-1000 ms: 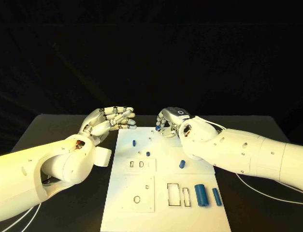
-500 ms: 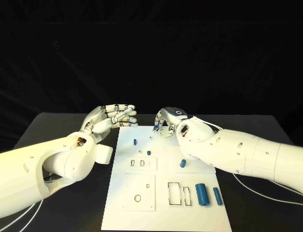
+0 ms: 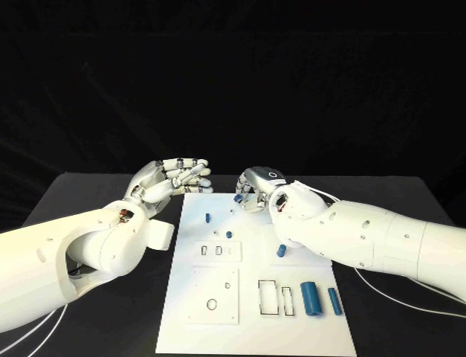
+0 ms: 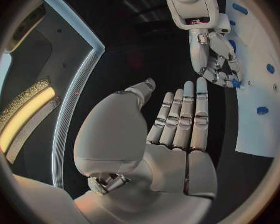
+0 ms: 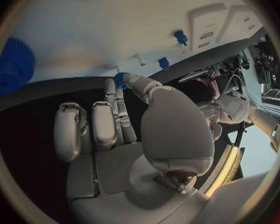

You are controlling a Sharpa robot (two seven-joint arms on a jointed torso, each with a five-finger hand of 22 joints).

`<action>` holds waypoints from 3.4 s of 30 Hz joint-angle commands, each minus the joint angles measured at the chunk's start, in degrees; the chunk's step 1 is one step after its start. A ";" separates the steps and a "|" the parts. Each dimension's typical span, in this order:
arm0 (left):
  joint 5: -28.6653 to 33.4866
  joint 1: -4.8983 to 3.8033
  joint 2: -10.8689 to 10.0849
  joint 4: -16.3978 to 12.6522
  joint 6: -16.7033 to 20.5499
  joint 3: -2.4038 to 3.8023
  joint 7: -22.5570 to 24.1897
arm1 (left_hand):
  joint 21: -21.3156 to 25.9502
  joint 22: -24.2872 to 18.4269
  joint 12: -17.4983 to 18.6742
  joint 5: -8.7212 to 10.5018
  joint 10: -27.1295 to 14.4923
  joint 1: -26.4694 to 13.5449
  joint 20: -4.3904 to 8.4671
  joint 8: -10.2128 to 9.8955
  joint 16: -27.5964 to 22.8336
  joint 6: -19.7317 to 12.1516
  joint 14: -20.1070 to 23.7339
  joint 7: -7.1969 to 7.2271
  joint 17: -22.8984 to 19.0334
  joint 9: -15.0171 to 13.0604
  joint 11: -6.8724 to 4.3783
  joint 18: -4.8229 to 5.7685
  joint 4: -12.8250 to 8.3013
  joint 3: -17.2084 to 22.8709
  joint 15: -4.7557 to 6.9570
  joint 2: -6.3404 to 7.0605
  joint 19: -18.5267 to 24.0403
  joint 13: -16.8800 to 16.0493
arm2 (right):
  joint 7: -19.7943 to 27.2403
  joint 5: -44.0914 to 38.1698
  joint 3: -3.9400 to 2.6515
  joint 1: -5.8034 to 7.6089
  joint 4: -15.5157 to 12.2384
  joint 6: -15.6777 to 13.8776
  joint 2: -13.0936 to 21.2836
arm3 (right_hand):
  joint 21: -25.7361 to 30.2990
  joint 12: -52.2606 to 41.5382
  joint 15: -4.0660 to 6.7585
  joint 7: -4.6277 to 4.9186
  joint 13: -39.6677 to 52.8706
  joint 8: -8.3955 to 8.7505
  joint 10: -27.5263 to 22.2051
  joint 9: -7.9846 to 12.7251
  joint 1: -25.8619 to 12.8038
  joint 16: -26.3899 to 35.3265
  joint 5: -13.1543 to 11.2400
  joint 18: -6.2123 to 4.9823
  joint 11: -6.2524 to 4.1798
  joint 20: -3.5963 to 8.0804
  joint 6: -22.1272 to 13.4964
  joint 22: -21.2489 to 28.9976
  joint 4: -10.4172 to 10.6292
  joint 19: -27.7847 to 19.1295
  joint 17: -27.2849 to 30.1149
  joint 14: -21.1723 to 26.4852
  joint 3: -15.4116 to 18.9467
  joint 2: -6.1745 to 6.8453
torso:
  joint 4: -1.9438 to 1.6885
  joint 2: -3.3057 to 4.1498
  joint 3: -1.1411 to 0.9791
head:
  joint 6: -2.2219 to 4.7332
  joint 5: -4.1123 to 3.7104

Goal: Assemble the parts on the task board

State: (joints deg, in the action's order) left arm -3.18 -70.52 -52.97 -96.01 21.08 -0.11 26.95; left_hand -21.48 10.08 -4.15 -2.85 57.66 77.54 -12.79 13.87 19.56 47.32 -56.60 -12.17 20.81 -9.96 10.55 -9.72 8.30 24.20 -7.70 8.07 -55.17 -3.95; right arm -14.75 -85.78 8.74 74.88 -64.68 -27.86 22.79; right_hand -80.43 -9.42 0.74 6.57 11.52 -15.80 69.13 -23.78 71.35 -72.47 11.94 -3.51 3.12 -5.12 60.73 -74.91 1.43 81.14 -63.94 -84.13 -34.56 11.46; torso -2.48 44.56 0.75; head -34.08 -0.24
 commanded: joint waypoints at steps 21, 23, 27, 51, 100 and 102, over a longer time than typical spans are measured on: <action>0.17 -0.46 0.29 -0.02 -1.37 0.05 0.27 | -0.33 0.11 0.22 -0.23 -0.11 -0.37 -0.08 -0.21 0.34 -0.05 0.51 -1.89 0.17 -0.08 0.18 -0.47 0.08 0.29 0.16 -0.35 0.60 -0.06 | 1.31 0.50 0.04 -0.26 2.98 2.78 -1.79 | 0.36 0.14 0.32 0.23 0.13 -0.05 -0.15 -0.94 -0.18 -0.27 0.20 0.15 0.26 0.03 -0.48 -0.42 0.09 -0.23 0.13 -1.43 -0.15 -0.05 | -0.07 0.08 0.04 | -0.24 0.16; 0.17 -0.48 0.29 0.00 -1.36 0.05 0.25 | -0.33 0.11 0.22 -0.23 -0.11 -0.37 -0.08 -0.21 0.34 -0.05 0.51 -1.89 0.17 -0.08 0.18 -0.47 0.08 0.29 0.16 -0.35 0.60 -0.06 | 1.35 0.52 0.05 -0.27 3.06 2.95 -1.84 | 0.36 0.14 0.32 0.23 0.13 -0.05 -0.15 -0.94 -0.18 -0.27 0.20 0.15 0.26 0.03 -0.48 -0.42 0.09 -0.23 0.13 -1.43 -0.15 -0.05 | -0.06 0.08 0.04 | -0.26 0.16; 0.17 -0.52 0.30 0.06 -1.36 0.05 0.21 | -0.38 0.14 0.23 -0.22 -0.15 -0.42 -0.08 -0.23 0.40 -0.07 0.57 -1.91 0.25 -0.08 0.19 -0.47 0.09 0.29 0.15 -0.35 0.65 -0.06 | 1.40 0.54 0.08 -0.28 3.13 3.29 -1.83 | 0.36 0.14 0.32 0.23 0.13 -0.05 -0.15 -0.94 -0.18 -0.27 0.20 0.15 0.26 0.03 -0.48 -0.42 0.09 -0.23 0.13 -1.43 -0.15 -0.05 | -0.02 0.05 0.02 | -0.32 0.22; 0.17 -0.56 0.53 0.71 -1.50 0.04 -0.14 | -0.51 0.23 0.26 -0.22 -0.24 -0.52 -0.09 -0.28 0.54 -0.15 0.71 -1.96 0.43 -0.09 0.23 -0.46 0.10 0.27 0.12 -0.36 0.76 -0.05 | 1.35 0.47 0.13 -0.37 2.27 2.72 -1.27 | 0.48 0.14 0.27 0.28 0.18 -0.05 -0.16 -1.09 -0.30 -0.25 0.19 0.11 0.30 0.00 -0.61 -0.28 0.13 -0.35 0.22 -1.39 -0.12 -0.02 | 0.03 0.14 0.01 | -0.43 0.44; 0.18 -0.58 0.51 1.41 -1.46 0.04 -0.47 | -0.75 0.38 0.34 -0.22 -0.52 -0.61 -0.13 -0.42 0.78 -0.39 0.99 -2.04 0.75 -0.08 0.32 -0.45 0.07 0.28 0.06 -0.38 0.98 -0.01 | 2.28 1.86 0.12 -0.36 2.64 3.34 -1.73 | 2.61 2.05 -1.34 2.45 -0.30 4.92 -4.74 -1.02 -1.38 0.91 -2.67 -0.49 2.22 -1.51 -8.43 1.93 0.70 -2.18 2.94 -0.44 0.02 2.09 | -0.04 0.16 0.06 | -0.87 0.45; 0.18 -0.59 0.48 1.41 -1.46 0.04 -0.48 | -0.75 0.38 0.34 -0.22 -0.52 -0.61 -0.13 -0.42 0.78 -0.39 0.99 -2.04 0.75 -0.08 0.32 -0.45 0.07 0.28 0.06 -0.38 0.98 -0.01 | 2.40 2.08 0.13 -0.36 2.63 3.29 -1.64 | 2.67 2.05 -1.34 2.45 -0.30 4.94 -4.75 -1.02 -1.38 0.92 -2.68 -0.51 2.22 -1.51 -8.45 2.00 0.70 -2.23 2.97 -0.43 0.04 2.12 | -0.02 0.16 0.05 | -0.87 0.49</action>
State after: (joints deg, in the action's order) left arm -3.15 -70.97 -52.56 -94.52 20.53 -0.12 26.21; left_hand -21.92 10.41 -4.15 -2.85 57.44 77.31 -12.98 13.58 19.99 47.32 -55.99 -12.17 21.49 -9.95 10.76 -9.71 8.30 24.20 -7.49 7.83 -54.56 -3.92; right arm -13.35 -84.23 8.85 74.54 -62.02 -25.53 21.10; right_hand -77.97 -7.38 -0.41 9.06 11.23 -11.18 64.67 -24.87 69.76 -71.81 9.51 -3.52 5.43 -6.67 52.70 -73.00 1.91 79.18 -61.02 -84.03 -34.56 13.06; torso -2.52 44.72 0.77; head -34.94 0.20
